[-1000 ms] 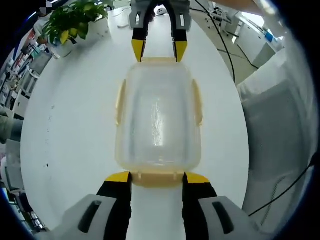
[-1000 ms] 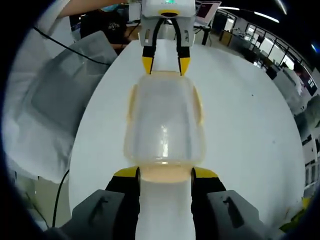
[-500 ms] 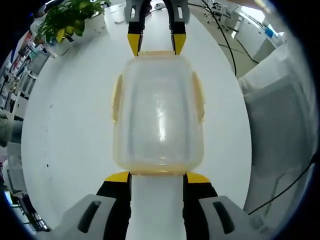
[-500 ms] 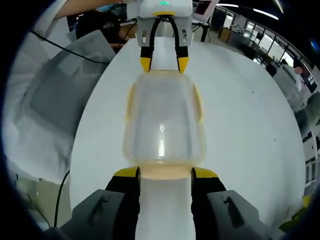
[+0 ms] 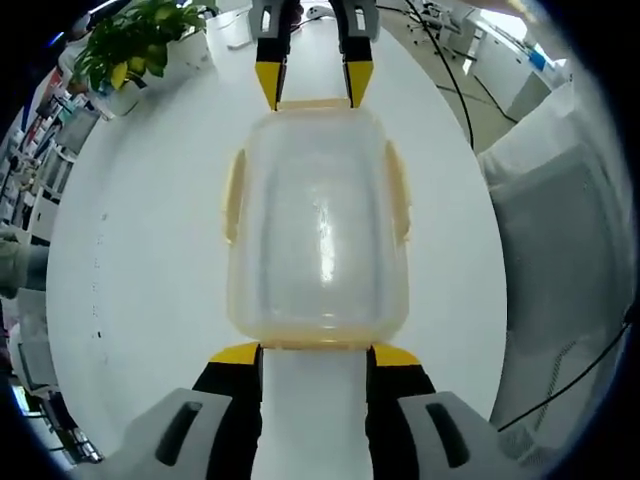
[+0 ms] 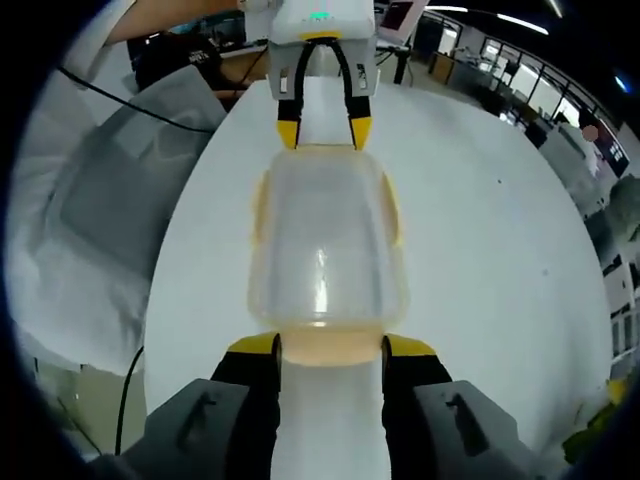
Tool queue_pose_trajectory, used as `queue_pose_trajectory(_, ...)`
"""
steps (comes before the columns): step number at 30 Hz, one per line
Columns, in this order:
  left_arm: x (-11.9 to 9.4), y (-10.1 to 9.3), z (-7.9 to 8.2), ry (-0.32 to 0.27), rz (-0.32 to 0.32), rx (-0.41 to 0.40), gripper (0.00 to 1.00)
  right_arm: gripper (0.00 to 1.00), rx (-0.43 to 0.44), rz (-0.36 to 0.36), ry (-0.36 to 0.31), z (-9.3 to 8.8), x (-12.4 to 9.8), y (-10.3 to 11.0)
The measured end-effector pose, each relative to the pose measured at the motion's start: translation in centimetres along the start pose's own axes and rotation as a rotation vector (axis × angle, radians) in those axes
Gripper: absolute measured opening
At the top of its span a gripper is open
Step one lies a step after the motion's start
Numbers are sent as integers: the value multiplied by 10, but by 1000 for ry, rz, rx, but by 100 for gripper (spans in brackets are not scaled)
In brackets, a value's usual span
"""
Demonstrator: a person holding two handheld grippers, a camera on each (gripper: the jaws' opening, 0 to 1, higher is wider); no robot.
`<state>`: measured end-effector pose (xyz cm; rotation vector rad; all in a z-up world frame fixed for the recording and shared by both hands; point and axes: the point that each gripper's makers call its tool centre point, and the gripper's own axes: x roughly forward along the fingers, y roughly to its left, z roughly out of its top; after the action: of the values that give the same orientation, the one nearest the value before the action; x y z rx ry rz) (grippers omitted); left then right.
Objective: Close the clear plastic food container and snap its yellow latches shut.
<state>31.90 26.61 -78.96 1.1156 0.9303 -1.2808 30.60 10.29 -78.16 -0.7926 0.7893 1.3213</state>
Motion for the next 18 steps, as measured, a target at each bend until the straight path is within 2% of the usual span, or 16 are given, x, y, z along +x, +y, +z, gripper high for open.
queue_pose_trajectory(6,1,0,-3,12,7,-1,34,36,33,6,10,-5,5,1)
queue_pose_trajectory(7,0,-1,-5,15,2,-3,34,34,44,20,17,-6,6,3)
queue_pose_trajectory(8,0,-3,-7,15,-9,-3,34,33,49,48,54,-14,7,7)
queue_pose_trajectory(10,-1,-7,-10,11,-22,-15,34,37,50,52,72,-21,10,8)
queue_pose_trajectory(12,-3,-6,-13,7,-12,-91,35,48,117,55,90,-28,12,10)
queue_pose_trajectory(13,-4,-6,-17,10,-17,-150,38,49,145,62,93,-31,12,11)
queue_pose_trajectory(15,-6,-7,-26,40,-26,-276,47,46,162,48,102,-36,11,7)
queue_pose_trajectory(18,-9,-6,-28,15,-30,-403,52,42,217,8,110,-41,6,-1)
